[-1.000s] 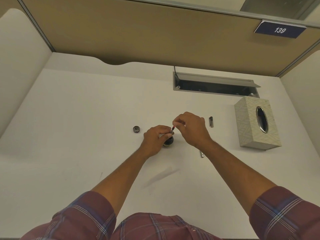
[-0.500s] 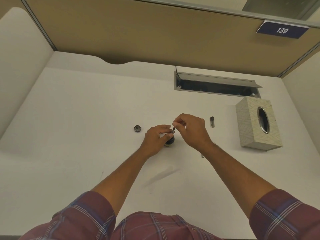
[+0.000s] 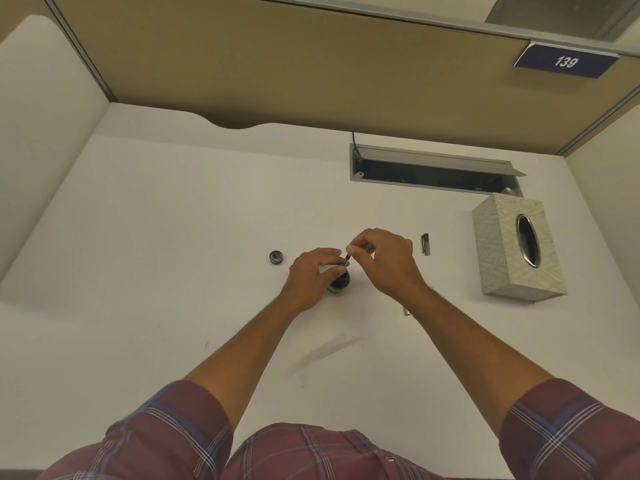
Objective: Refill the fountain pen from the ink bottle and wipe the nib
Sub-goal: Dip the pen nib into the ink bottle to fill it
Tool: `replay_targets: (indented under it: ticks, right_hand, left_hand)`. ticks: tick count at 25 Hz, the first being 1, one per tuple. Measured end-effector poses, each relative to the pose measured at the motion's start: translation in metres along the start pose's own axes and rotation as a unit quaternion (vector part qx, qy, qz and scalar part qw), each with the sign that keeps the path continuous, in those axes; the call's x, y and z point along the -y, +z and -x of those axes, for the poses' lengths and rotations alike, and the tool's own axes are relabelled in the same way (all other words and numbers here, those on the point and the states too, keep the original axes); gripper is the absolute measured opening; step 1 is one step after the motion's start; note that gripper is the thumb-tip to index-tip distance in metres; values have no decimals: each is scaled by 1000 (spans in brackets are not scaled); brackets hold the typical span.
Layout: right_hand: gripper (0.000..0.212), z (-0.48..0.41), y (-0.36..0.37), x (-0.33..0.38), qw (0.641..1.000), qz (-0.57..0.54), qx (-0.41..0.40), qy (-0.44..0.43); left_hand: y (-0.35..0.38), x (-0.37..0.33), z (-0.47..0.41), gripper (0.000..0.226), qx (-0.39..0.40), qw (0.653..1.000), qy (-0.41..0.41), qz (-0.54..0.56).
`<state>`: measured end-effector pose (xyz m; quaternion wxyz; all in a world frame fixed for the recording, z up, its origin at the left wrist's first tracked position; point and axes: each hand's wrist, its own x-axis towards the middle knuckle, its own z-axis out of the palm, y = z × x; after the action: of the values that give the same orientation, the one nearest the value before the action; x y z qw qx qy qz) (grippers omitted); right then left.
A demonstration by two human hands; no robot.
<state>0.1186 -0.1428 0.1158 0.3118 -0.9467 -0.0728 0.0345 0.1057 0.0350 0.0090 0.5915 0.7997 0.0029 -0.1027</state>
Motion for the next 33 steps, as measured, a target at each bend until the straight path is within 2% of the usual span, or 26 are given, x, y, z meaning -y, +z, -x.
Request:
replay_targets:
  ticks: [3,8,13,18,26,30,33]
  right_hand:
    - [17,0,2,1,1000,12,-12,18]
    - [10,3,3,0,1000,-4,18,6]
    - [18,1,2,1,1000,11,-14,23]
    - [16,5,2,0,1000,-12,11,2]
    - [13,3,2,2,1000,-5,-8,12]
    - [14,6,2,3,1000,-2,12,-2]
    - [17,4,1,5,1000,13,-10,13]
  left_hand:
    - [0,0,1,30,2,1000,-2,3]
    - [1,0,1,31,2,1000,-1,5]
    - [1,0,0,28,-5,1000,6,5]
    - [0,-1,-1,32,-4,1000,8,14]
    - [0,-1,0,32,-2,1000,21,10]
    - [-2,-1,1,29,2,1000,15,12]
    - [-2,-3,3,22,8,1000,17,9]
